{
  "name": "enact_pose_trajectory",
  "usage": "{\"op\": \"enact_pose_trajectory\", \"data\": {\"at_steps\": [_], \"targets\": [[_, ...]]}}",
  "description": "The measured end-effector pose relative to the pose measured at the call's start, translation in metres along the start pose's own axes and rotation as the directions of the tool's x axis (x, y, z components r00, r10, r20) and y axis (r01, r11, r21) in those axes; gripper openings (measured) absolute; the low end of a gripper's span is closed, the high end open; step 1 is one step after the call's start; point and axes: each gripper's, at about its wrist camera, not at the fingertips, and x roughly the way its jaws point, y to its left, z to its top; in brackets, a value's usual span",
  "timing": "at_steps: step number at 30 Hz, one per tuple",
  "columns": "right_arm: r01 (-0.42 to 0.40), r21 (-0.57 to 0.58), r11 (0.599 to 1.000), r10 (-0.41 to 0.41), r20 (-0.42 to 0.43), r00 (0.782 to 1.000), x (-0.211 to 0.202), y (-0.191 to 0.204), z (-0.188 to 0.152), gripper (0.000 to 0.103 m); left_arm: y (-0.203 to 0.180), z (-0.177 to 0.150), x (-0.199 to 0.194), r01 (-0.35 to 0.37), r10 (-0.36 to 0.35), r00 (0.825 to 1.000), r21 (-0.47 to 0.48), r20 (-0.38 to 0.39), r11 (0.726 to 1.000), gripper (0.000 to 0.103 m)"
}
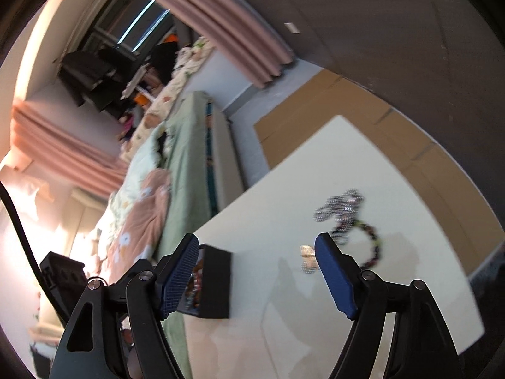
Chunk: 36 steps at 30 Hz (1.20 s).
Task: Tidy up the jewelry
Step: 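Open the left gripper over the box while the right gripper drops the dark bead bracelet in, then grasp the gold butterfly charm with left while right grasps the green bead bracelet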
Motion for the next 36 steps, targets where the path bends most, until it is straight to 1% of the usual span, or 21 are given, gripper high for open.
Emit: {"op": "enact_pose_trajectory", "data": {"at_steps": [4,6,12,19,25,30,31,33,36], "targets": [[0.076,0.048,0.996,-0.075,-0.022,0.997,-0.005,-0.024,0.005,0.076,-0.017,-0.006,0.017,-0.002,0.003,1.000,0.039,-0.022,0.999,0.076],[0.120,0.068,0.990,-0.117,-0.047,0.992,-0.003,-0.035,0.005,0.076,-0.027,-0.011,0.028,-0.009,0.012,0.999,0.070,-0.041,0.997,0.073],[0.190,0.126,0.974,-0.175,-0.121,0.977,0.000,-0.064,0.005,0.076,-0.053,-0.028,0.060,-0.028,0.044,0.994,0.163,-0.097,0.986,0.071],[0.204,0.196,0.959,-0.176,-0.154,0.972,-0.010,-0.092,0.006,0.076,-0.070,-0.048,0.103,-0.045,0.081,0.983,0.208,-0.167,0.977,0.068],[0.196,0.221,0.955,-0.167,-0.144,0.975,-0.023,-0.105,0.011,0.076,-0.075,-0.062,0.126,-0.083,0.133,0.973,0.250,-0.190,0.965,0.068],[0.176,0.229,0.957,-0.143,-0.153,0.978,-0.024,-0.107,0.012,0.076,-0.075,-0.070,0.140,-0.112,0.165,0.969,0.266,-0.184,0.958,0.068],[0.172,0.227,0.958,-0.139,-0.155,0.978,-0.024,-0.106,0.012,0.076,-0.077,-0.072,0.142,-0.125,0.176,0.971,0.283,-0.164,0.951,0.068],[0.167,0.224,0.960,-0.133,-0.159,0.978,-0.023,-0.104,0.012,0.076,-0.081,-0.074,0.144,-0.152,0.205,0.968,0.310,-0.144,0.938,0.068],[0.165,0.227,0.960,-0.130,-0.160,0.979,-0.023,-0.104,0.012,0.076,-0.083,-0.075,0.145,-0.177,0.223,0.968,0.312,-0.117,0.933,0.068]]}}
